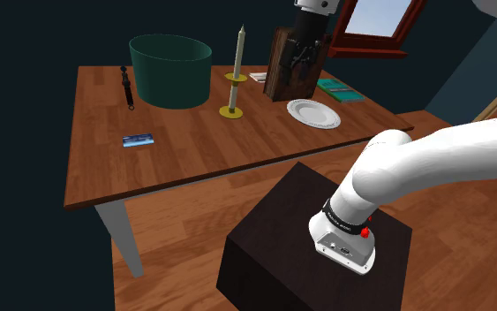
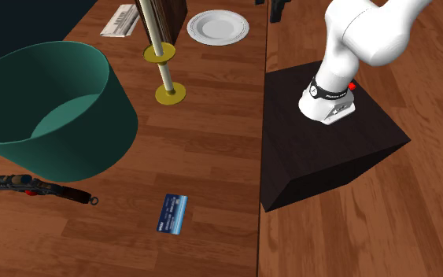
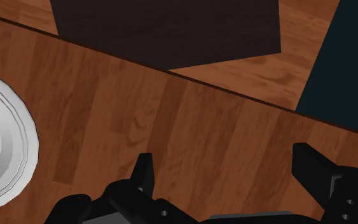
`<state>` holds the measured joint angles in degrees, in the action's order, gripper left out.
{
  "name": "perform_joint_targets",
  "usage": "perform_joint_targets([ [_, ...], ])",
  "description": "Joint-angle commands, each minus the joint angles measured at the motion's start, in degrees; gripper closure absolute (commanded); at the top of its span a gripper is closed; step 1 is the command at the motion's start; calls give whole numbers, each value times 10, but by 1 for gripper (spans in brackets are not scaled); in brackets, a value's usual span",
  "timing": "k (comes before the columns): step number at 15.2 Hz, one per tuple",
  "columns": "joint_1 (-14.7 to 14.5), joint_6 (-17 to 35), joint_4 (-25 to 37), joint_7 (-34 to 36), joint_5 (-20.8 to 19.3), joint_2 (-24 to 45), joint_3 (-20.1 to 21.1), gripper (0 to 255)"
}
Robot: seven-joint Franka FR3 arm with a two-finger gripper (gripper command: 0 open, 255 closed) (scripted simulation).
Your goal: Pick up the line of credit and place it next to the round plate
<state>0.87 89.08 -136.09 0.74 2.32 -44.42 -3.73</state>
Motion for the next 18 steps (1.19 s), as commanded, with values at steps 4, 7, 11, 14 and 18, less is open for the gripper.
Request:
perform_joint_targets([
  [4, -19, 77, -27, -46, 6, 27, -11, 0],
  [7, -41, 153, -46, -94, 15, 61, -22, 0],
  [11, -72, 251, -58, -161, 36, 118, -36, 0],
  [14, -99, 319, -57, -216, 57, 166, -46, 0],
  [18, -139, 400, -44, -296, 98, 236, -60, 0],
])
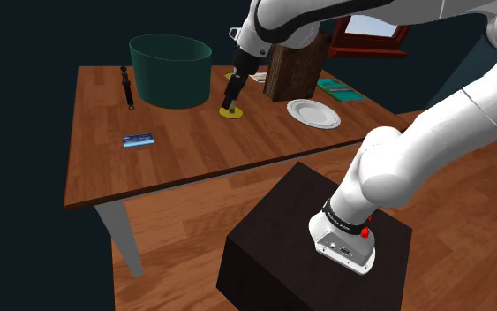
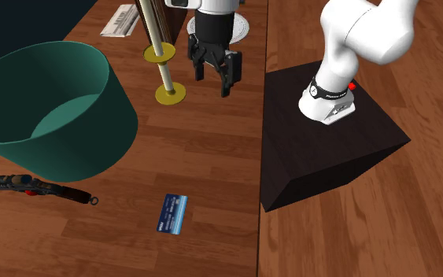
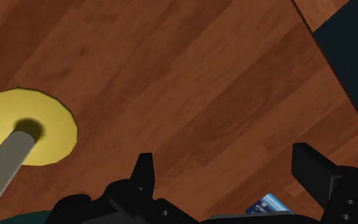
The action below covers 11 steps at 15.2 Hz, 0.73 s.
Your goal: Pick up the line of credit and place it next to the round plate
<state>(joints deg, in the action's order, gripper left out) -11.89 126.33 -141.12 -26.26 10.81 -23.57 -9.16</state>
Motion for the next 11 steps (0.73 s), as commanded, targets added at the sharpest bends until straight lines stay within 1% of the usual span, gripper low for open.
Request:
perform_joint_targets([
  [1, -22, 46, 12, -47, 25, 45, -9, 0],
  [6, -72, 121, 51, -166, 103, 136, -21, 0],
  [11, -108, 168, 108, -297, 198, 224, -16, 0],
])
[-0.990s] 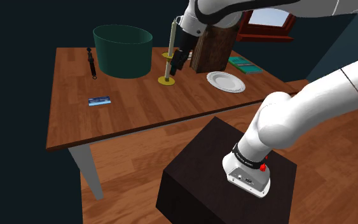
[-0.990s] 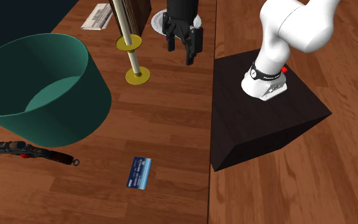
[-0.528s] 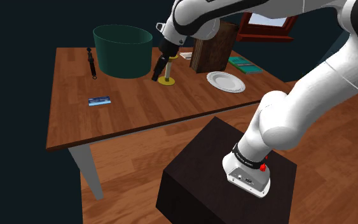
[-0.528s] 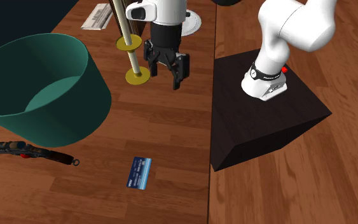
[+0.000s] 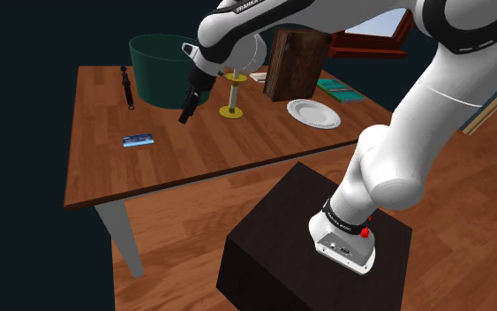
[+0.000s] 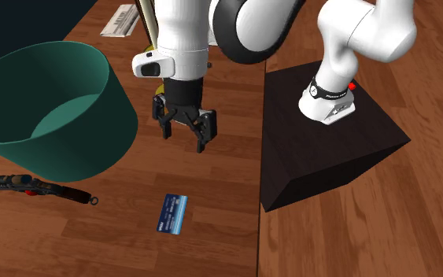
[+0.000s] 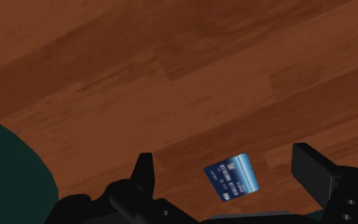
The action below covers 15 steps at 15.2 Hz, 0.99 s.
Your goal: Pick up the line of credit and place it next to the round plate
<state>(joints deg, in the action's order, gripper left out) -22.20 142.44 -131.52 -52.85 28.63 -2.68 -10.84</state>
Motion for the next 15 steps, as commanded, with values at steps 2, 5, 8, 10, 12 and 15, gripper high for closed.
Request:
perform_joint_targets([
  [2, -13, 18, 38, -82, 58, 49, 8, 0],
  [5, -21, 31, 81, -156, 109, 97, 25, 0],
  [8, -23, 39, 125, -223, 152, 142, 48, 0],
  [10, -23, 43, 155, -264, 175, 171, 63, 0],
  [12, -24, 48, 167, -277, 184, 185, 70, 0],
  [15, -25, 60, 178, -283, 195, 207, 76, 0],
])
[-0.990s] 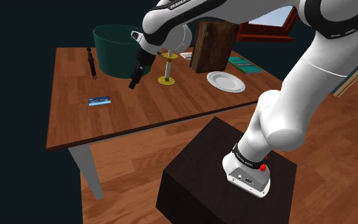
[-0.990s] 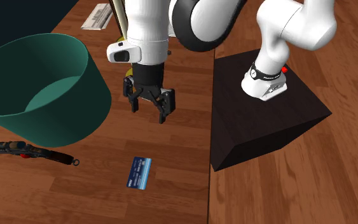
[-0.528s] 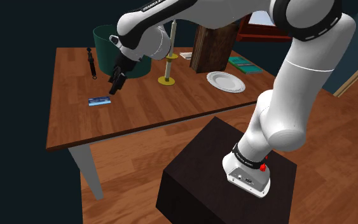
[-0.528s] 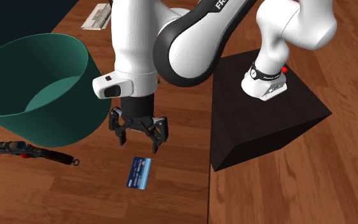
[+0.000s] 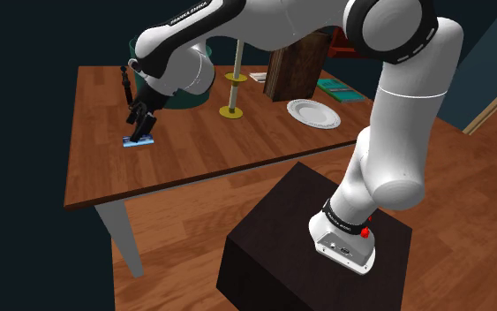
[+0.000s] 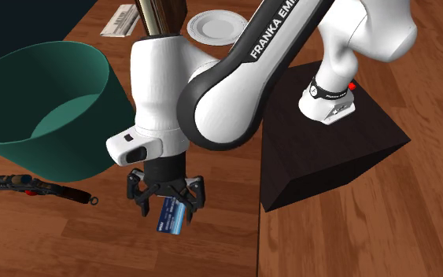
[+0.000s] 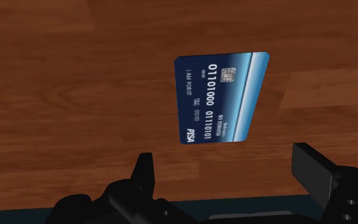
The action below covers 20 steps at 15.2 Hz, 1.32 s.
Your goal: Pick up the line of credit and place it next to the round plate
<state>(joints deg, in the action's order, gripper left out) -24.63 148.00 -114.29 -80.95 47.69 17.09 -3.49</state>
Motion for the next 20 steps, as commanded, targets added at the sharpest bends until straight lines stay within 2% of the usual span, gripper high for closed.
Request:
perform_joint_targets([
  [1, -2, 8, 10, -4, 7, 16, 5, 0],
  [11, -3, 17, 20, -10, 15, 35, 10, 0],
  [12, -3, 17, 20, -10, 15, 35, 10, 255],
  [20, -3, 17, 20, -10, 15, 35, 10, 255],
])
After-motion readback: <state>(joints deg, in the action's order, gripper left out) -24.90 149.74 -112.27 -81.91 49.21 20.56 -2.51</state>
